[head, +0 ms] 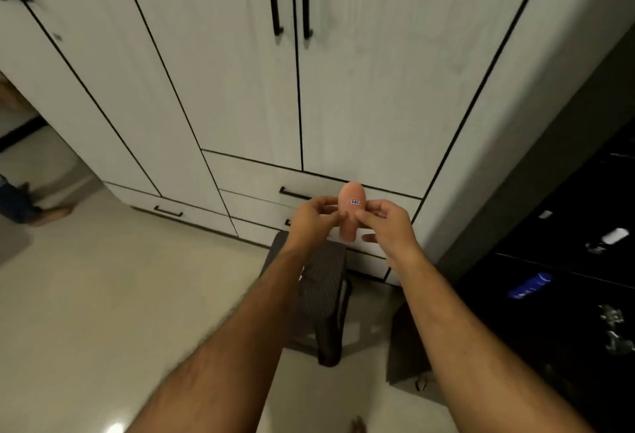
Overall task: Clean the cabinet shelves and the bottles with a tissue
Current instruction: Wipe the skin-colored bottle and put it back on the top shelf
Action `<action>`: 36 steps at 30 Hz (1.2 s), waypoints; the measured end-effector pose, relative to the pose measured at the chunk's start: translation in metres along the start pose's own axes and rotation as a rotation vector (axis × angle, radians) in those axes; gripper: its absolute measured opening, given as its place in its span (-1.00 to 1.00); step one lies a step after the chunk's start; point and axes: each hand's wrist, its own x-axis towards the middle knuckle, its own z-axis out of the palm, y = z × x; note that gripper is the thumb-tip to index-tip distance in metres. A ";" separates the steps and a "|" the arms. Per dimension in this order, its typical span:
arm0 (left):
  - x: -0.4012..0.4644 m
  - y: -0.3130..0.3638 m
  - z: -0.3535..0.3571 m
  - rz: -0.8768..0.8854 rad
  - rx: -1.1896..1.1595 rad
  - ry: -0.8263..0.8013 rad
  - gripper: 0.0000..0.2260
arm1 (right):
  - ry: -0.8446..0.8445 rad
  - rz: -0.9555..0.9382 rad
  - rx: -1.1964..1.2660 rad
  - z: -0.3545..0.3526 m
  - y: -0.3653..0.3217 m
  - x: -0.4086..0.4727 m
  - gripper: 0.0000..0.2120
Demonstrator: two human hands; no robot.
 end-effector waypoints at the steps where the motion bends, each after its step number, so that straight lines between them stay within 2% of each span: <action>1: -0.004 0.008 0.001 0.022 0.023 -0.011 -0.67 | 0.012 -0.014 0.004 -0.004 -0.006 -0.007 -0.85; 9: -0.047 0.047 0.020 0.164 0.014 -0.069 -0.76 | 0.151 -0.106 0.077 -0.035 -0.029 -0.070 -0.87; 13: -0.069 0.068 0.049 0.259 0.051 -0.123 -0.79 | 0.242 -0.141 0.076 -0.065 -0.033 -0.102 -0.84; 17: -0.089 0.100 0.086 0.295 -0.007 -0.166 -0.78 | 0.310 -0.202 0.042 -0.107 -0.050 -0.129 -0.83; 29: -0.134 0.223 0.249 0.490 -0.057 -0.315 -0.75 | 0.436 -0.370 0.038 -0.301 -0.106 -0.185 -0.86; 36: -0.143 0.294 0.322 0.656 -0.002 -0.283 -0.71 | 0.453 -0.521 0.036 -0.396 -0.145 -0.196 -0.88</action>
